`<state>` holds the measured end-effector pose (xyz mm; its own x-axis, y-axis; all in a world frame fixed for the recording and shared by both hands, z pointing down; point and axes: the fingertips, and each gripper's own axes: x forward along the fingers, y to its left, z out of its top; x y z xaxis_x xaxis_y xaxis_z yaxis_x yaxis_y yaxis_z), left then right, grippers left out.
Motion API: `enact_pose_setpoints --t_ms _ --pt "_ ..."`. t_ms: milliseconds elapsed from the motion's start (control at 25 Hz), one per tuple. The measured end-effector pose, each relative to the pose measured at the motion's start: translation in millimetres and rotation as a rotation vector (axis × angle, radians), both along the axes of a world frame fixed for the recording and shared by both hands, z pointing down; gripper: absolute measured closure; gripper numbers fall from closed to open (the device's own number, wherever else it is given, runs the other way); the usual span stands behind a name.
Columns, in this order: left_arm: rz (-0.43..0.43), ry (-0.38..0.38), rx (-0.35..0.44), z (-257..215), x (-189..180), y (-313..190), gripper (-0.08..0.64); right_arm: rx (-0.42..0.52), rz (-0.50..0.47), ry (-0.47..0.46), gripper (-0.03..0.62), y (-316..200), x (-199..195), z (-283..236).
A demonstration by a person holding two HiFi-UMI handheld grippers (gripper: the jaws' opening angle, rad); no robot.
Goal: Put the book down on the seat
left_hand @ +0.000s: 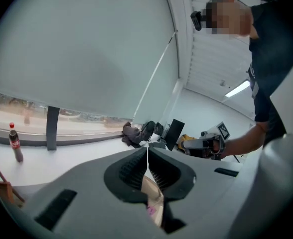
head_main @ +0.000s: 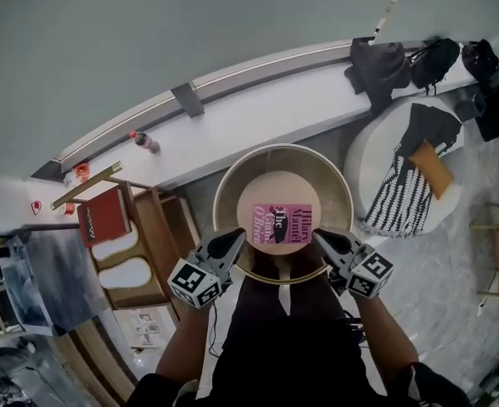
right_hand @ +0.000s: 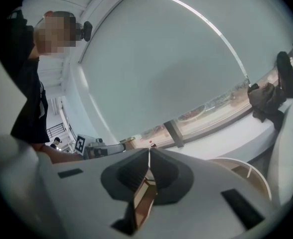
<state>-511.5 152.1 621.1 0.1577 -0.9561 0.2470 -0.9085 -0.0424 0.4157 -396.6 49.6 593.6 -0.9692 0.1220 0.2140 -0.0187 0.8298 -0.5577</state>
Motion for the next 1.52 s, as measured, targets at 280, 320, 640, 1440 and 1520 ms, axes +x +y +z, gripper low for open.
enact_pose_setpoints --t_ms 280,320,640,1440,1520 --pt "-0.024 0.048 -0.13 96.9 0.0 -13.0 0.532 -0.057 0.017 0.071 0.561 -27.3 10.4 84.3" --pt "-0.022 0.063 -0.146 109.9 1.4 -14.4 0.532 -0.045 -0.004 0.094 0.561 -28.2 12.2 101.4" --pt "-0.043 0.154 -0.252 199.3 -6.8 -24.9 0.532 -0.064 -0.077 0.263 0.561 -28.5 27.5 223.6" --pt "-0.053 0.29 -0.505 343.5 3.3 4.6 0.396 -0.153 0.045 0.497 0.425 -30.6 60.5 372.8" --pt "-0.044 0.292 -0.516 350.3 5.2 5.1 0.387 -0.149 0.043 0.502 0.425 -29.5 61.1 377.5"
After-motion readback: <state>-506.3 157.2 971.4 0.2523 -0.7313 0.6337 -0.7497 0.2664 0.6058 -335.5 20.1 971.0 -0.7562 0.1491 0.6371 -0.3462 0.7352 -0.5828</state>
